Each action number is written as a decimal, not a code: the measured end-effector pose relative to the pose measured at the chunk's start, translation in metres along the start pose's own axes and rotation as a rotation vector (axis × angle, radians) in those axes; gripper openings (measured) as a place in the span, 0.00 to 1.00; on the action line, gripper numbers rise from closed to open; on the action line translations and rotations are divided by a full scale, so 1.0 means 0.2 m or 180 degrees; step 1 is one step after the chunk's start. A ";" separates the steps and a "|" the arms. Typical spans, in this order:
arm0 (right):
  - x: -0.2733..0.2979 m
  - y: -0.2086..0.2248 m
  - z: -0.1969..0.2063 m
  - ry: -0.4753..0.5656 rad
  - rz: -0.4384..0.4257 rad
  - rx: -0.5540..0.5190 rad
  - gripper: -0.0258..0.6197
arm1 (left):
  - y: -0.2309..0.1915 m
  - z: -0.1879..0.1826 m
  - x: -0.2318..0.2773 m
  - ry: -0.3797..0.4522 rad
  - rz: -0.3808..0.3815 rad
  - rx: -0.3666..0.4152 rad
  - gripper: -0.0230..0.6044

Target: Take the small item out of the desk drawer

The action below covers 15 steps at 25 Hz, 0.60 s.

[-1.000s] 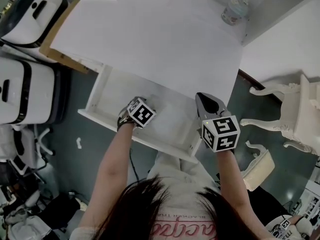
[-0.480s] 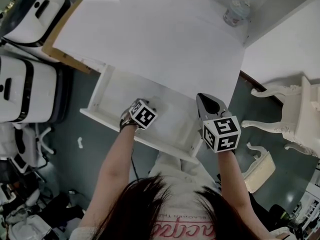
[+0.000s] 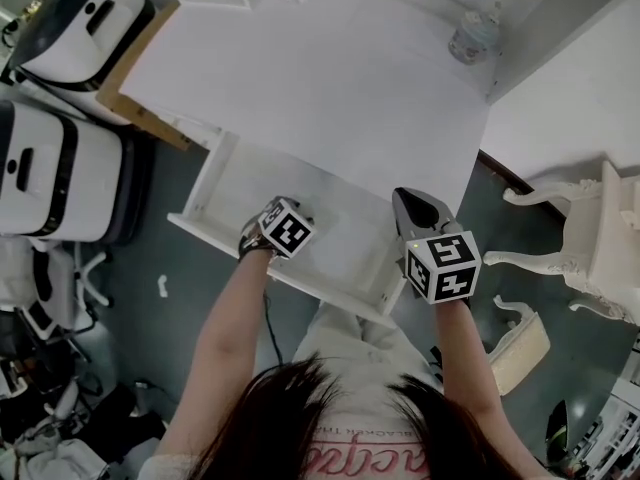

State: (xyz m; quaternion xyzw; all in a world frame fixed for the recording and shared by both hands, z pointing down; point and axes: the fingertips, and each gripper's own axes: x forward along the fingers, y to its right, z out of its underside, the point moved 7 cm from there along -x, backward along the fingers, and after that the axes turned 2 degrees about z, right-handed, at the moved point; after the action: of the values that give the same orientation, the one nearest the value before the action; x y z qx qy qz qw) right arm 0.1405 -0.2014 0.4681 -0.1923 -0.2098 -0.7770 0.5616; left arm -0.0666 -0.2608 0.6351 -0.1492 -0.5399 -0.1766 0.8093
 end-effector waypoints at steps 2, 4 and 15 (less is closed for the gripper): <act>-0.01 -0.01 -0.01 0.0023 -0.0007 -0.0012 0.04 | -0.01 -0.02 -0.04 0.0061 -0.0052 0.0050 0.35; -0.02 -0.01 -0.03 0.0053 -0.0011 -0.0029 0.04 | -0.01 -0.03 -0.07 0.0082 -0.0070 0.0077 0.35; -0.14 0.00 -0.14 0.0225 0.0013 -0.0126 0.04 | 0.02 -0.09 -0.24 0.0146 -0.0116 0.0188 0.35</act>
State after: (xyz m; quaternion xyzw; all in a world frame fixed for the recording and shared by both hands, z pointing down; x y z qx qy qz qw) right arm 0.1471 -0.1956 0.4297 -0.1762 -0.1740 -0.7862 0.5663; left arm -0.0679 -0.2597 0.5838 -0.1112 -0.5288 -0.1788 0.8222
